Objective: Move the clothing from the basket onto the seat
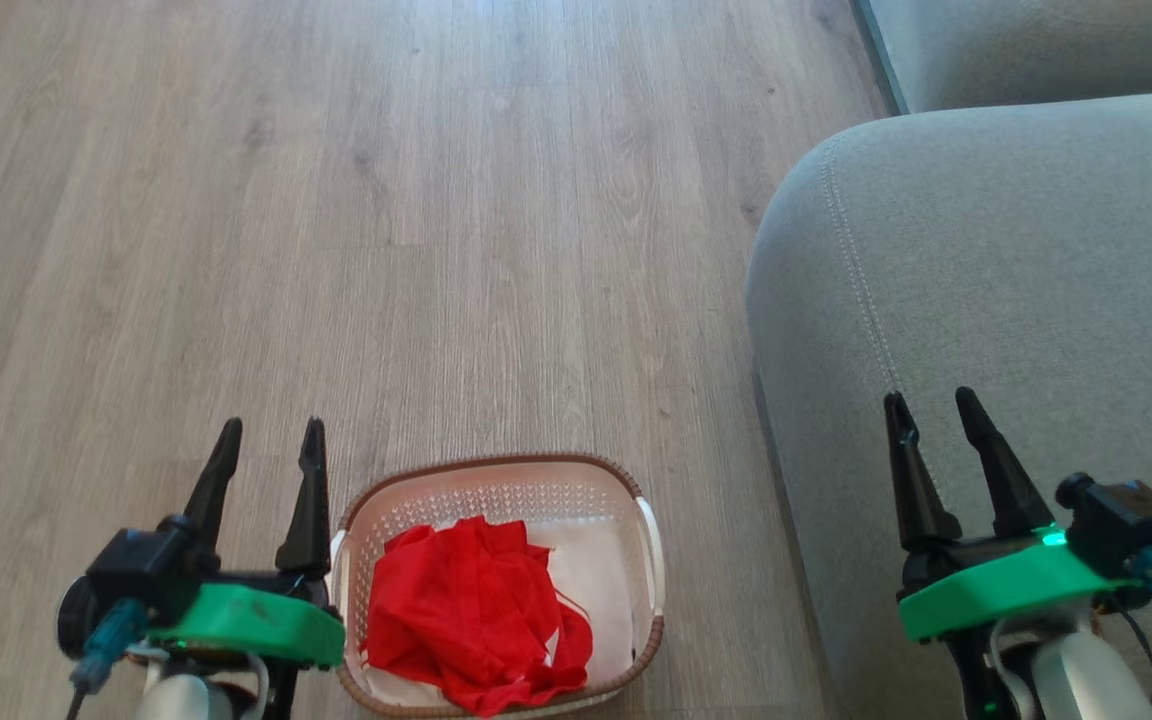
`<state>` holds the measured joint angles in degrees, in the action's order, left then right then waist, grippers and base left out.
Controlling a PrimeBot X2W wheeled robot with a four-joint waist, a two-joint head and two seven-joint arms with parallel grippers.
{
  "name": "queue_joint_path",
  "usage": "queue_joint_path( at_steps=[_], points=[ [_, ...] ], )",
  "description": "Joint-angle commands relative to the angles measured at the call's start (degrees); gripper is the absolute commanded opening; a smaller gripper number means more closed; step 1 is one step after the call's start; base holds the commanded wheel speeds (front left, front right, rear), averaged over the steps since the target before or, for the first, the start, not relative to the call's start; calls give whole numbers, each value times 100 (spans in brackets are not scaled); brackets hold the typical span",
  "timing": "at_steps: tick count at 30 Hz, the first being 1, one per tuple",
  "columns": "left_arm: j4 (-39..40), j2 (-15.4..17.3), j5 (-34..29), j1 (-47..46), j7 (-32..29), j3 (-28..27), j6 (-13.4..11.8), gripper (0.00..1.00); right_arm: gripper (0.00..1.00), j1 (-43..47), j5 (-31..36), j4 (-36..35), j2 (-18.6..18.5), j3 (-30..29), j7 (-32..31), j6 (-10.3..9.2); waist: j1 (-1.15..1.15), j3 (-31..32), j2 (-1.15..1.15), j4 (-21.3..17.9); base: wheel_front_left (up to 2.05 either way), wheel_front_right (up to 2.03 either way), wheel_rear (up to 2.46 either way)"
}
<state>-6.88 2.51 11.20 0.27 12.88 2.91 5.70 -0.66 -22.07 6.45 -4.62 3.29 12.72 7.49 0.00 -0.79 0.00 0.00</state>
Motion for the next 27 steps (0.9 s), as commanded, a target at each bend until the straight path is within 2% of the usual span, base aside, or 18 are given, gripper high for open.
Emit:
queue_joint_path(
  at_steps=[1,9,27],
  points=[
    [244,65,-148,-303,82,-157,-28,100,100,-320,129,-232,-66,145,97,0,0,-2,0,0,0,0,0],
    [262,62,-686,-313,212,-123,-34,100,100,-328,600,-309,-53,222,228,0,0,-13,0,-8,0,0,0],
    [100,46,-537,-335,212,-99,-21,100,100,-325,537,-241,-40,238,228,0,0,-30,0,-19,0,0,0]
  ],
)
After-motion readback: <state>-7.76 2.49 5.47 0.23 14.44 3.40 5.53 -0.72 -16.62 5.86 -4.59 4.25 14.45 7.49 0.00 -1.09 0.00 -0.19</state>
